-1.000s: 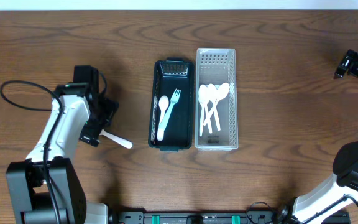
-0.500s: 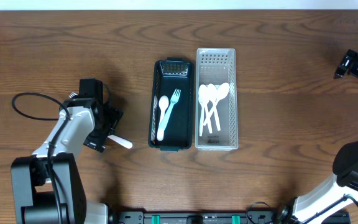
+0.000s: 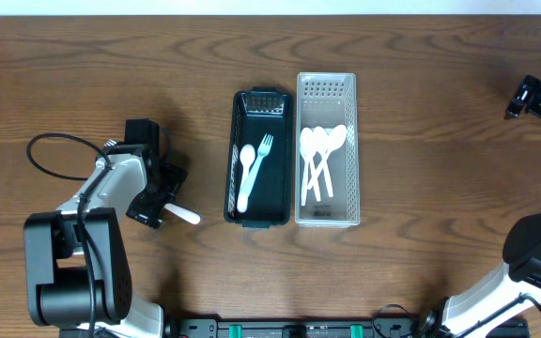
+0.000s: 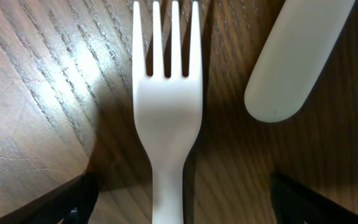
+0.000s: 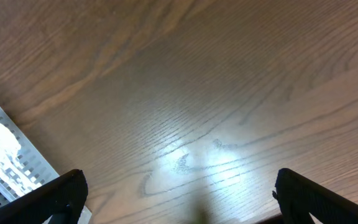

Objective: Pack container
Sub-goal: 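Grasp a white fork on the left with the left gripper, then lower the white fork into the black basket and release it, then move the left gripper toward the last white fork, then lower the left gripper and close it on the white fork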

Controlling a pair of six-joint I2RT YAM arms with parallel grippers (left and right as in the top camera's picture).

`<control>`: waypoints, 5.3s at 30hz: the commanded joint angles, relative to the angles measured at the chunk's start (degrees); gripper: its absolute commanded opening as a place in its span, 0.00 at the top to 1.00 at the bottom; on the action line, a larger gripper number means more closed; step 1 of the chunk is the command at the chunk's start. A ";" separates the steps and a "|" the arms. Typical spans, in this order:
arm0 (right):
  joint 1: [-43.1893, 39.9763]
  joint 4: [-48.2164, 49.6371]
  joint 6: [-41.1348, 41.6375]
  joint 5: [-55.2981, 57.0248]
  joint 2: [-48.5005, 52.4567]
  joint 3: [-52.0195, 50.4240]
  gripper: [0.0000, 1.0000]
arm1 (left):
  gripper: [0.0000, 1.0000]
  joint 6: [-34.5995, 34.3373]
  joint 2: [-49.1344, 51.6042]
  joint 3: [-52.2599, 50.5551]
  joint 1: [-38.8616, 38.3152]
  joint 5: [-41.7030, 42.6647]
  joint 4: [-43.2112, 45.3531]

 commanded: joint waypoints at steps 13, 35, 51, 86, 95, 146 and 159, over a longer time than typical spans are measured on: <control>0.20 -0.09 -0.85 -0.24 -0.13 -0.26 0.01 | 0.63 0.46 3.21 -1.01 0.02 0.90 0.90; 0.20 -0.46 -0.85 -0.24 -0.13 -0.26 0.01 | 0.88 0.61 2.38 0.04 0.02 1.31 -0.17; 0.20 -0.44 -0.83 -0.26 -0.13 -0.26 0.01 | 0.94 18.16 -11.69 17.70 -6.75 1.09 -11.21; 0.20 -0.44 -0.85 -0.24 -0.13 -0.26 0.01 | 0.44 58.58 4.57 29.33 -31.82 -1.11 -11.67; 0.20 -0.44 -0.85 -0.24 -0.13 -0.26 0.01 | 0.31 57.64 -5.22 40.94 -27.34 -13.40 -20.63; 0.20 -0.63 -1.27 -0.24 -0.13 -0.26 0.01 | 0.23 24.52 26.01 40.92 14.19 -2.29 -14.53; 0.20 -0.68 -1.49 -0.24 -0.13 -0.26 0.01 | 0.23 25.14 27.74 39.06 14.14 -2.27 -12.63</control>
